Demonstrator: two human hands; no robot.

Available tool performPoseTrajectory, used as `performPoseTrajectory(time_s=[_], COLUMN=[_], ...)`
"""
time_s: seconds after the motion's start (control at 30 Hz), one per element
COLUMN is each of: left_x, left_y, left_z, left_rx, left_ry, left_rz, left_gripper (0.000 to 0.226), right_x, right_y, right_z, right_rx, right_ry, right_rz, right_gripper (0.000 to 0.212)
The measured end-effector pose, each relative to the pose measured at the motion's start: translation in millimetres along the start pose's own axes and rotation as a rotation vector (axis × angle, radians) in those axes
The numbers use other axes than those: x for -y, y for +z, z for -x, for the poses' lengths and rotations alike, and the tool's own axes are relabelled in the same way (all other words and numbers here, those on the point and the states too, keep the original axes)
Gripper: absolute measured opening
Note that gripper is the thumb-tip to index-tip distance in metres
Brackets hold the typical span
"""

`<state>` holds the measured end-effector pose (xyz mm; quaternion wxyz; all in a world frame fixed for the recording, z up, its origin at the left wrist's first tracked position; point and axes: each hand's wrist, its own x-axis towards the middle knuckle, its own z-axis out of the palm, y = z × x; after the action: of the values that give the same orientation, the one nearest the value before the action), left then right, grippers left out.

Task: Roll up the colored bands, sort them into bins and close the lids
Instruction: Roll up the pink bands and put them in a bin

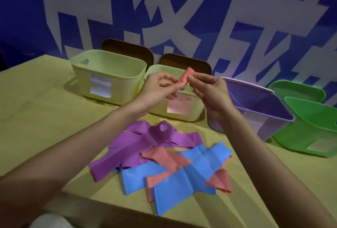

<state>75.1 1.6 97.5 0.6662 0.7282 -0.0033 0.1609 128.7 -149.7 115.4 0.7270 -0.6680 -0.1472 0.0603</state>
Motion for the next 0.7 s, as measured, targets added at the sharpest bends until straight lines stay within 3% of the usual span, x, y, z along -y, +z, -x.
performPoseTrajectory(time_s=[0.1, 0.2, 0.33, 0.5, 0.7], left_x=[7, 25, 51, 66, 70], left_y=[-11, -25, -43, -47, -47], left_z=[-33, -62, -81, -88, -89], left_rx=[0.011, -0.051, -0.039, -0.041, -0.07], left_ry=[0.021, 0.159, 0.297, 0.325, 0.331], left_rz=[-0.109, -0.456, -0.856, -0.867, -0.772], left_gripper=[0.025, 0.018, 0.02, 0.022, 0.018], right_x=[2, -1, -19, -50, -73], right_y=[5, 5, 5, 10, 12], right_z=[-33, -74, -128, -162, -179], right_rx=[-0.004, -0.051, -0.06, 0.105, 0.159], right_ry=[0.03, 0.061, 0.265, 0.362, 0.34], right_rz=[0.057, 0.177, 0.479, 1.048, 1.296], right_gripper=[0.017, 0.016, 0.017, 0.007, 0.012])
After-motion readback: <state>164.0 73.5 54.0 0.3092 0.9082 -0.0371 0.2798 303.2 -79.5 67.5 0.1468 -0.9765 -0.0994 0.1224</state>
